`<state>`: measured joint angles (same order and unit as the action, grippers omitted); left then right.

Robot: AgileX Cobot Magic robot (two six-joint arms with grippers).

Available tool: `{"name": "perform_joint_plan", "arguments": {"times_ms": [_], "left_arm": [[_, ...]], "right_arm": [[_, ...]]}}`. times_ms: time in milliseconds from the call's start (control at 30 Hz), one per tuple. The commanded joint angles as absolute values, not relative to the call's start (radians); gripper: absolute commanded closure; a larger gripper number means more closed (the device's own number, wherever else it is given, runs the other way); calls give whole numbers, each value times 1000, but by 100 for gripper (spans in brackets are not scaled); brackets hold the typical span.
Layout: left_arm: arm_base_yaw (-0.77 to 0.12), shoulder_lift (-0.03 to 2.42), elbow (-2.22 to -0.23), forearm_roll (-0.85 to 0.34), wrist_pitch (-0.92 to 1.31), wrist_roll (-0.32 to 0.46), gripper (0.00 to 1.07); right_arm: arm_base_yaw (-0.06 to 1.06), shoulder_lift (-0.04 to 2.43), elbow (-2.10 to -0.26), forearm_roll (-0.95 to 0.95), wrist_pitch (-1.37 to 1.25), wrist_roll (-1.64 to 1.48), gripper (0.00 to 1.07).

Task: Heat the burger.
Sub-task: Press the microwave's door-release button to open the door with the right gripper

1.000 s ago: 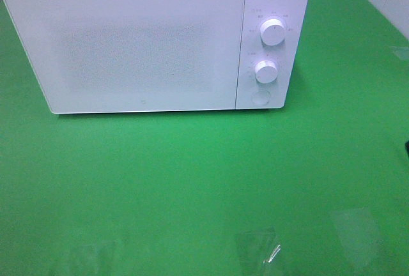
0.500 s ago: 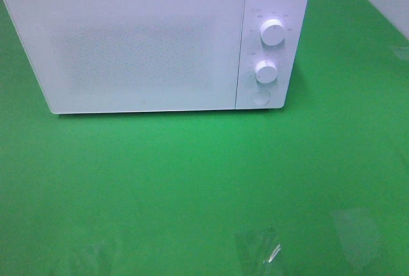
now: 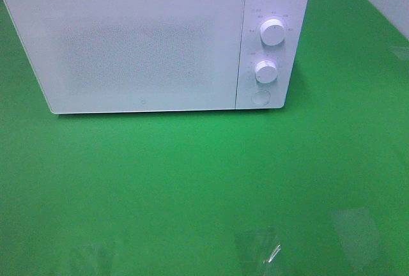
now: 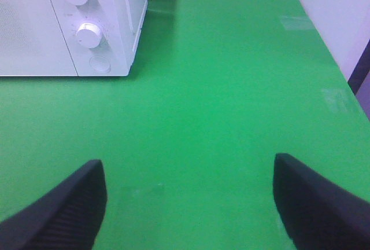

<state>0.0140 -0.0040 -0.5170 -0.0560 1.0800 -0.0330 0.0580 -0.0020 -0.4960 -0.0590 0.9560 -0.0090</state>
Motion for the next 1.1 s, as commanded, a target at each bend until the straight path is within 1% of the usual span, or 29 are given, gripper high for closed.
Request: {"name": "perform_joint_plan", "arguments": {"times_ms": [33, 600, 767, 867, 967, 1000, 1100], "left_arm": [[15, -21, -518, -57, 1066, -29, 6], [15, -21, -518, -57, 1066, -29, 6], [15, -21, -518, -57, 1066, -29, 6], [15, -21, -518, -57, 1066, -29, 6], [15, -21, -518, -57, 1066, -29, 6], [15, -21, -518, -57, 1066, -29, 6], [15, -21, -518, -57, 1066, -29, 6]], "right_arm": [[47, -31, -491, -68, 961, 0, 31], [47, -31, -496, -71, 954, 0, 31], [47, 2, -535, -65, 861, 6, 31], [47, 72, -537, -65, 768, 0, 31], [47, 92, -537, -65, 745, 0, 31], [47, 149, -537, -66, 675, 0, 31], [47, 186, -534, -69, 620, 0, 31]]}}
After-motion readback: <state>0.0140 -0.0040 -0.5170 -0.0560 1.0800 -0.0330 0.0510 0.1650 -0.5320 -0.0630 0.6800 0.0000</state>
